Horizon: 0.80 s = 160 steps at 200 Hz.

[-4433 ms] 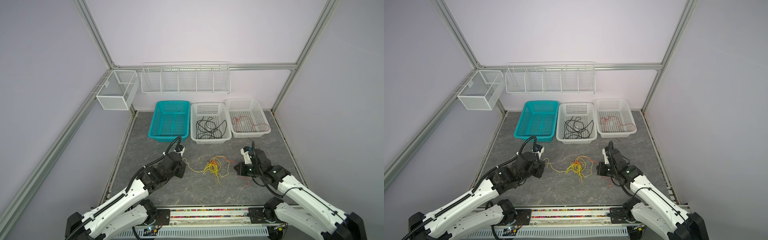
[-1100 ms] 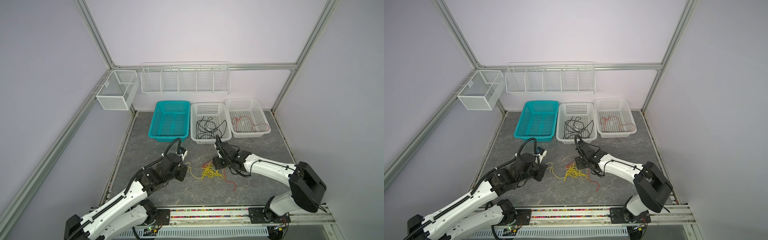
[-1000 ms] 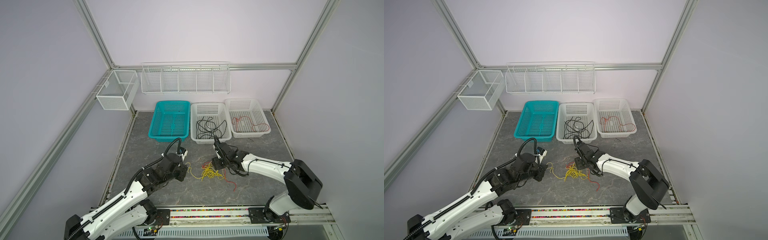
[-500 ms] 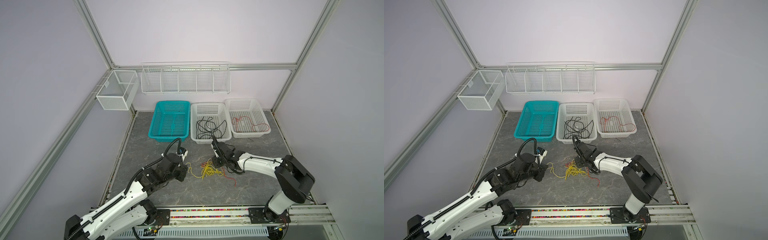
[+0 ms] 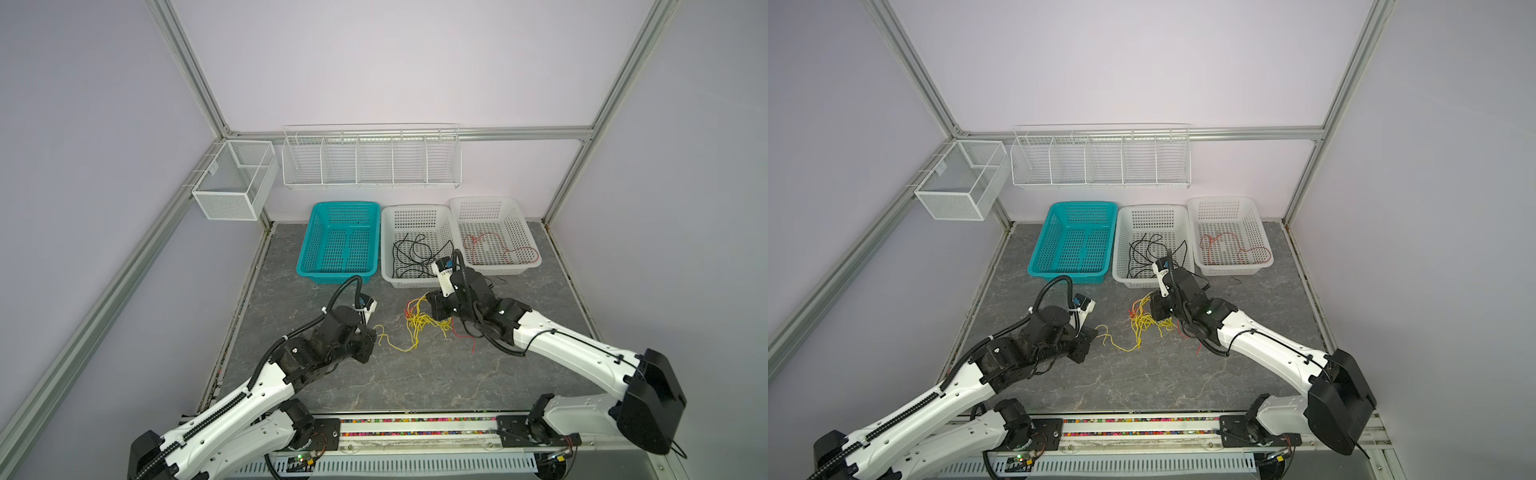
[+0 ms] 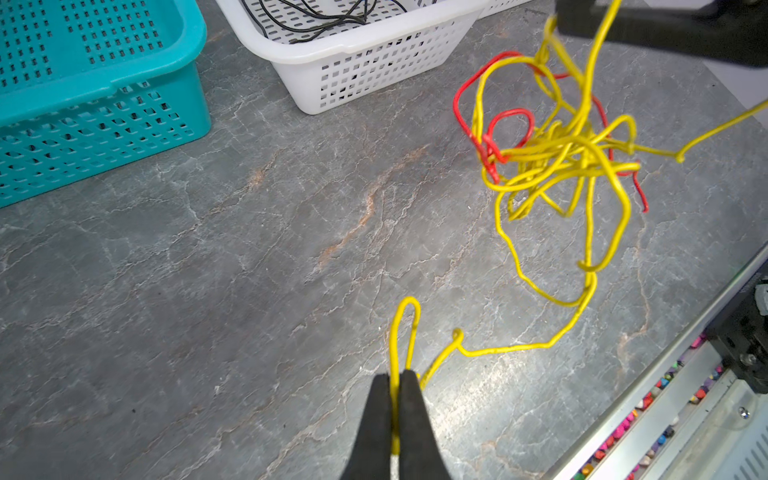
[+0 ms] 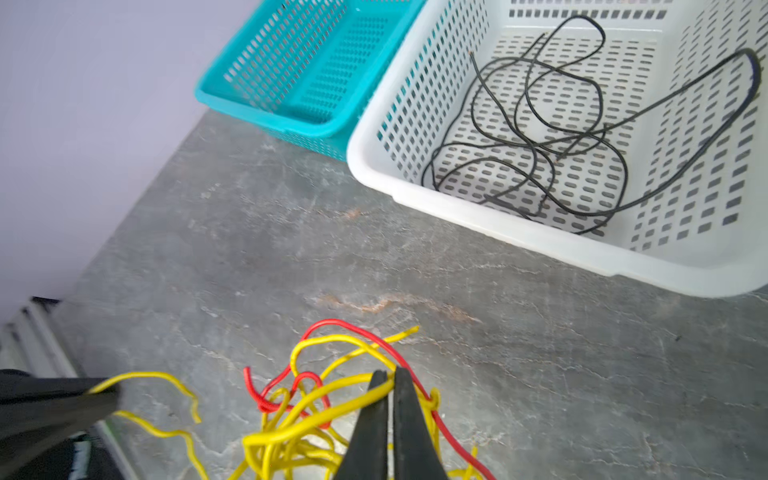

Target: Untangle the cables

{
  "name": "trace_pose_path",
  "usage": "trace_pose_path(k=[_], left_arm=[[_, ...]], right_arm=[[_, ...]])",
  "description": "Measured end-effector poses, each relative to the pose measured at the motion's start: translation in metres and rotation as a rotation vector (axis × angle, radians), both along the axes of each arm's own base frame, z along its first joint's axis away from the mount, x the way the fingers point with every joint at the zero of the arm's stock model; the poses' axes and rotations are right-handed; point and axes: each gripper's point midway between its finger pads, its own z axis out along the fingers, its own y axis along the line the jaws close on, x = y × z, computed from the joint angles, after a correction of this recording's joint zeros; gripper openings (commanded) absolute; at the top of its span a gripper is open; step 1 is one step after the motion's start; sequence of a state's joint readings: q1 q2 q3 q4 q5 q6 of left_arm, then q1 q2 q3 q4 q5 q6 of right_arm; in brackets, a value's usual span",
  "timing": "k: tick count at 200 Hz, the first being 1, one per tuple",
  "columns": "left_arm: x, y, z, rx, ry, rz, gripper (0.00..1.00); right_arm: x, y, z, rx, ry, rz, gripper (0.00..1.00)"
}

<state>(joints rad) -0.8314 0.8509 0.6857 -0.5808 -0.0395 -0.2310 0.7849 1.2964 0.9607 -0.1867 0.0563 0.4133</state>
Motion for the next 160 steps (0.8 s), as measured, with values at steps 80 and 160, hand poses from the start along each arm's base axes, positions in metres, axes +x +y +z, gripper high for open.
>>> trace_pose_path(k=[80,160], left_arm=[[-0.004,-0.003,0.003,-0.021,0.008,-0.024,0.0],[-0.041,-0.005,0.083,-0.281,-0.149,-0.185,0.0]], right_arm=[[-0.027,0.034,0.015,0.044,0.003,0.022,0.06],[0.021,-0.011,-0.049,-0.077,0.089,-0.212,0.06]])
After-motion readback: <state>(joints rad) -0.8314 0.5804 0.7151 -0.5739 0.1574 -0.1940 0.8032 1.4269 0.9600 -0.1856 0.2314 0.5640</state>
